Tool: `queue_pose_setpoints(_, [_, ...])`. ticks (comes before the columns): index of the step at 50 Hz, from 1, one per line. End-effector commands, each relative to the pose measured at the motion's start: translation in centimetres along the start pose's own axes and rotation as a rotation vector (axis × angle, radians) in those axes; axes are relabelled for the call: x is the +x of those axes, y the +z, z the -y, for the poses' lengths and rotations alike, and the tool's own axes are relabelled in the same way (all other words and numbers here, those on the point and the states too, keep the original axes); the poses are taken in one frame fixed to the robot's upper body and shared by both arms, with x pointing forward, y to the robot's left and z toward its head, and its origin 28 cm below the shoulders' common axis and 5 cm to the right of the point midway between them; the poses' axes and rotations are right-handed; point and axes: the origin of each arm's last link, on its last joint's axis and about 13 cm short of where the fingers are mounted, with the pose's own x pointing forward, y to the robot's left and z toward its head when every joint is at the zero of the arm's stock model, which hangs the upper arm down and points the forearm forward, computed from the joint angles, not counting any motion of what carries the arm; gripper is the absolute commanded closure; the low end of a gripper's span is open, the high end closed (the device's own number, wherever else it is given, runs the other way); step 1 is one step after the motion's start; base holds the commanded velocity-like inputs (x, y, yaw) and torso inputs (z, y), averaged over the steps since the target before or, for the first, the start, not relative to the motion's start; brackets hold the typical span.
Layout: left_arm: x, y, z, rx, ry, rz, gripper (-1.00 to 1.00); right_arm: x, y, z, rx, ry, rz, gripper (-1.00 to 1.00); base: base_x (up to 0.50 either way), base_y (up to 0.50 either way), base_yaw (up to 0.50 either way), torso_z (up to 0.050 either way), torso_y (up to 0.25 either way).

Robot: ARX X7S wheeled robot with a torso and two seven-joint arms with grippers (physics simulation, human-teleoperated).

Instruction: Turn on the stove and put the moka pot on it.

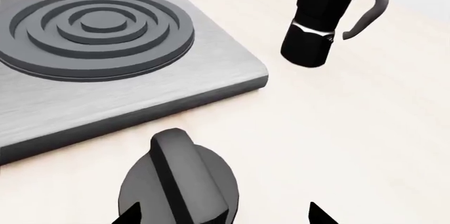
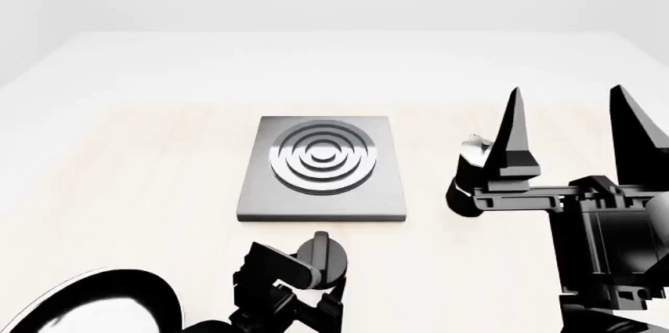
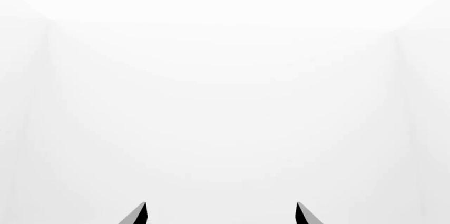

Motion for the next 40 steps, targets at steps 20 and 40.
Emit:
queue_pose_setpoints(20, [1.0,-0.6,-0.2,-0.017,-0.012,-0.018,-1.00,-0.2,-0.2,-0.1,0.003,0.006,-0.005,-1.00,0.00,0.00,0.00,0.000,0.000])
queue_pose_setpoints(40, [1.8,-0.8,-0.3,-0.018,-0.029,-0.024,-1.00,-0.2,-0.4,-0.1,0.003,0.008,-0.007,-1.00,0.00,0.00,0.00,0.000,0.000])
